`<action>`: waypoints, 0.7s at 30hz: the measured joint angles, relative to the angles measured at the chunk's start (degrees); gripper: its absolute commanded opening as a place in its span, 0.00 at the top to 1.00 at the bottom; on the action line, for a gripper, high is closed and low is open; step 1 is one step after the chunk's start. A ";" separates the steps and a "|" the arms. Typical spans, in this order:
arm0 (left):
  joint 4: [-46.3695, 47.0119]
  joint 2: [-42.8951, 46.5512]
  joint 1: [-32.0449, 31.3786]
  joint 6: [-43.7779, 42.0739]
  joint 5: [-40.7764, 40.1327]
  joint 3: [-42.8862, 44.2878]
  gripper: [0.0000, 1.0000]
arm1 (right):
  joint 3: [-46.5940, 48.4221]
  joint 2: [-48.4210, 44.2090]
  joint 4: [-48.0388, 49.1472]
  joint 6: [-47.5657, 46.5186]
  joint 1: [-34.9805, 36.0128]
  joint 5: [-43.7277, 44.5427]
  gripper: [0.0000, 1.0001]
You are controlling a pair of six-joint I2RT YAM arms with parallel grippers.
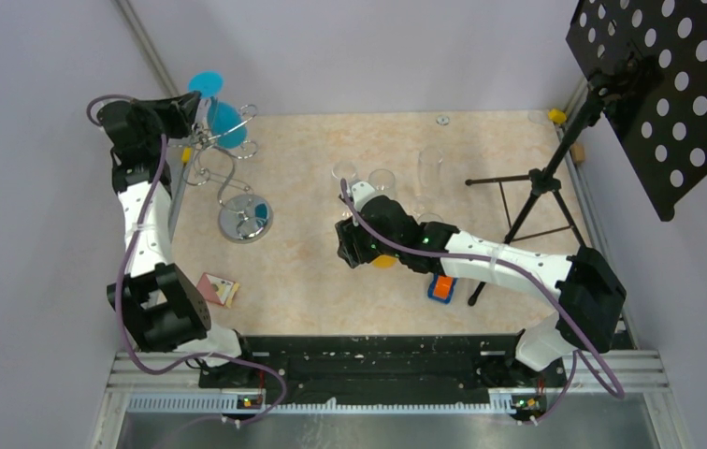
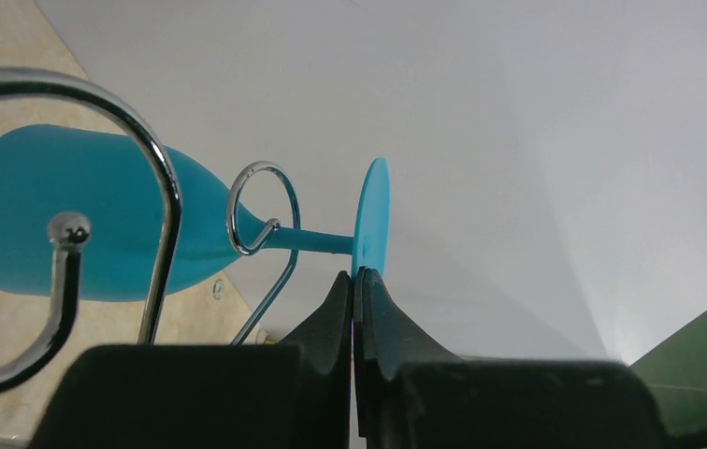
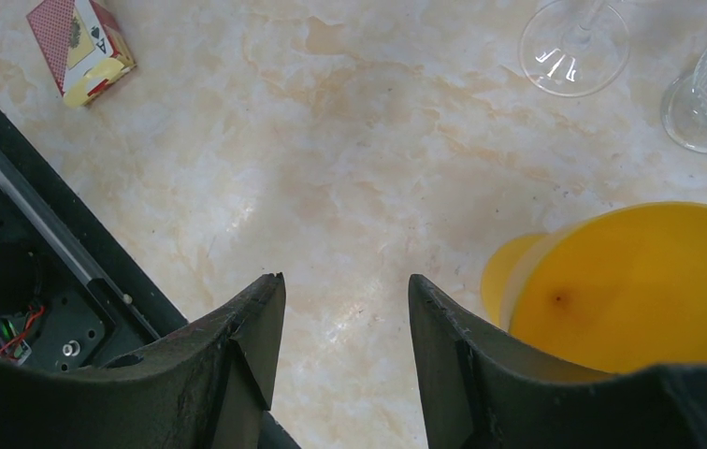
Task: Take the wine glass off the wine glass rack
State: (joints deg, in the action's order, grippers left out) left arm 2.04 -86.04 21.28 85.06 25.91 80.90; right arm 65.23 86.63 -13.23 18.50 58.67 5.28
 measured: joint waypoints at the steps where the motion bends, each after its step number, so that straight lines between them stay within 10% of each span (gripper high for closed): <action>1: -0.85 0.37 0.15 -0.42 -0.04 0.00 1.00 | 0.00 0.00 0.00 0.11 0.00 0.00 0.47; 21: -8.37 8.17 3.39 -1.62 -7.61 -2.47 1.00 | 0.00 -0.33 0.02 0.79 0.00 -0.42 0.48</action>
State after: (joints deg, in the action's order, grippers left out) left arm -6.33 -77.87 24.67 83.44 18.31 78.43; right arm 65.23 86.30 -13.21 19.29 58.67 4.86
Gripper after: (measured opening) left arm 0.010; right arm 0.522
